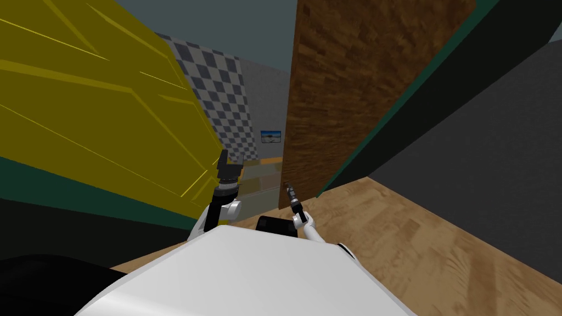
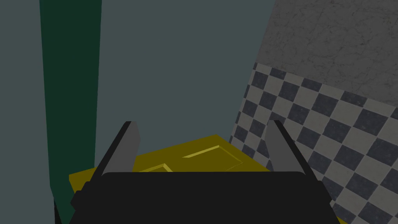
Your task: Push the door open
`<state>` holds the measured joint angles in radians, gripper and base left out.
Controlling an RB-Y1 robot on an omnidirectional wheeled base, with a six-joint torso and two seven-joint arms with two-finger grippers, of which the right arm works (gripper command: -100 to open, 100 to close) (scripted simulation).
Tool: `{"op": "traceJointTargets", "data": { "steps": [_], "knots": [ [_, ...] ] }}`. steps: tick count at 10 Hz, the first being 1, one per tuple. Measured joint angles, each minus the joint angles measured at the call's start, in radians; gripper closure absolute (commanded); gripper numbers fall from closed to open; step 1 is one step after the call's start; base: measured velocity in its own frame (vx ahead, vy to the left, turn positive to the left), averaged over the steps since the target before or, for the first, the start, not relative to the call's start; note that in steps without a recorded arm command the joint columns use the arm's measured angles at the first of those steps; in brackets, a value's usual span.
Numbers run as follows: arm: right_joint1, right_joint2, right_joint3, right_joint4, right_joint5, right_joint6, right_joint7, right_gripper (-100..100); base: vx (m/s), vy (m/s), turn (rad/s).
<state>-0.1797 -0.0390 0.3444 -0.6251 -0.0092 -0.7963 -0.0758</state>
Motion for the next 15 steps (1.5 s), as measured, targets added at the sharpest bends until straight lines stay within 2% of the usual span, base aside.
{"op": "traceJointTargets", "data": {
  "steps": [1,2,7,12,13,14,15],
  "knots": [
    [-0.002,0.008,-0.003,0.004,-0.001,-0.001,0.001,-100,0.08,0.036,-0.005],
    [-0.001,0.009,-0.003,0.004,-0.001,-0.003,0.001,100,-0.018,-0.005,-0.002],
    [-0.001,0.008,-0.002,0.006,0.0,0.001,0.002,100,-0.013,-0.006,0.003],
    [0.006,0.002,-0.017,0.012,-0.006,0.004,0.008,100,0.143,0.076,-0.023],
    [-0.026,0.009,-0.031,0.059,-0.013,-0.012,0.013,100,0.119,0.067,-0.019],
    [-0.027,0.01,-0.036,0.056,-0.015,-0.017,0.017,100,0.053,0.028,0.015],
    [-0.01,0.002,-0.034,0.017,-0.013,-0.005,0.016,100,0.098,0.077,-0.029]
  ]
}}
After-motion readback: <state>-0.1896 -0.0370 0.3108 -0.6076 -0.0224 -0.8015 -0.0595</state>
